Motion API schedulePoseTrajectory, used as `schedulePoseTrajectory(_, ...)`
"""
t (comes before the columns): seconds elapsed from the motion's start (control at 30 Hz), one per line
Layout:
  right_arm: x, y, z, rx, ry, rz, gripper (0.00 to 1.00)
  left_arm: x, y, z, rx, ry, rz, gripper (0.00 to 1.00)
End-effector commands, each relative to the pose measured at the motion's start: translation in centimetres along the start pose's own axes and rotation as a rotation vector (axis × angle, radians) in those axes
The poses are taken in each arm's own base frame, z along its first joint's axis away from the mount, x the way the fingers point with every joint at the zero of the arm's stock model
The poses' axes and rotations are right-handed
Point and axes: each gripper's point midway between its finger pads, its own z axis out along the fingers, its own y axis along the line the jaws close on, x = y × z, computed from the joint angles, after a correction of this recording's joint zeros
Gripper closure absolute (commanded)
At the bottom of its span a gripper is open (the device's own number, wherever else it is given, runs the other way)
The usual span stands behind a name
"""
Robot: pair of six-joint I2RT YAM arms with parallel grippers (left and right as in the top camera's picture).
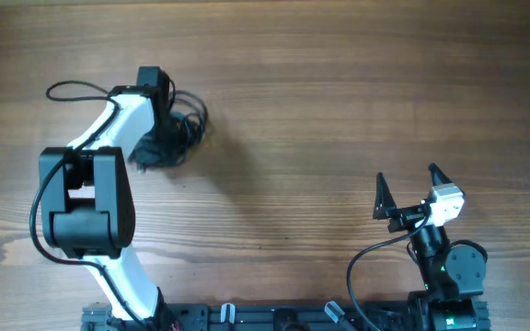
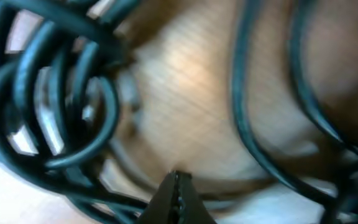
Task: Untangle cables
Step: 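Reach the left gripper forward down onto the black cable bundle, then close the left gripper on the cable bundle and lift it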
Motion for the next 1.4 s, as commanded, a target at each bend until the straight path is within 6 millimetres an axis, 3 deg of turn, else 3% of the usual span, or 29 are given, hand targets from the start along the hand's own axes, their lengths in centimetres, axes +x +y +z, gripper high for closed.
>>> schedulePoseTrajectory(0.0,-0.2,-0.2,0.0,0.012,-0.009,-0.013,0.00,1.9,3.6,0.8,-0.122,0.098,-0.014,0.93)
schedulePoseTrajectory(0.07,-0.2,-0.2,0.0,0.012,-0.009,-0.013,0.00,2.8,4.7,0.6,-0.149,0.145,-0.023,0.91)
schedulePoseTrajectory(0.1,-0.2,-0.2,0.0,0.012,-0.009,-0.013,0.00,3.1,5.3,0.6,-0.157,0.165,-0.031,0.96)
schedulePoseTrajectory(0.23,-0.2,-0.2,0.0,0.012,-0.009,-0.013,0.00,2.4,5.5,-1.0,-0.119,0.122,-0.063,0.96)
schedulePoseTrajectory(0.3,-0.2,-0.2,0.0,0.012,-0.009,-0.013,0.00,1.4,4.8,-3.5,-0.038,0.039,-0.087,0.96)
schedulePoseTrajectory(0.43,-0.2,-0.2,0.0,0.012,-0.008,-0.013,0.00,0.3,1.9,-11.1,0.267,-0.133,-0.110,0.93)
schedulePoseTrajectory(0.53,-0.2,-0.2,0.0,0.012,-0.009,-0.013,0.00,1.3,0.8,-13.3,0.376,-0.129,-0.096,0.79)
schedulePoseTrajectory(0.63,-0.2,-0.2,0.0,0.012,-0.009,-0.013,0.00,2.2,-0.1,-12.2,0.367,-0.094,-0.067,0.71)
schedulePoseTrajectory(0.87,-0.2,-0.2,0.0,0.012,-0.009,-0.013,0.00,4.8,-2.8,-8.0,0.349,-0.035,-0.080,0.64)
schedulePoseTrajectory(0.97,-0.2,-0.2,0.0,0.012,-0.009,-0.013,0.00,4.0,-2.6,-6.0,0.310,-0.107,-0.151,0.64)
schedulePoseTrajectory(1.1,-0.2,-0.2,0.0,0.012,-0.009,-0.013,0.00,3.1,-4.2,-4.6,0.384,-0.171,-0.232,0.70)
schedulePoseTrajectory(1.23,-0.2,-0.2,0.0,0.012,-0.009,-0.013,0.00,3.3,-6.1,-4.5,0.431,-0.214,-0.213,0.66)
schedulePoseTrajectory(1.37,-0.2,-0.2,0.0,0.012,-0.009,-0.013,0.00,2.1,-5.5,-4.6,0.369,-0.299,-0.226,0.68)
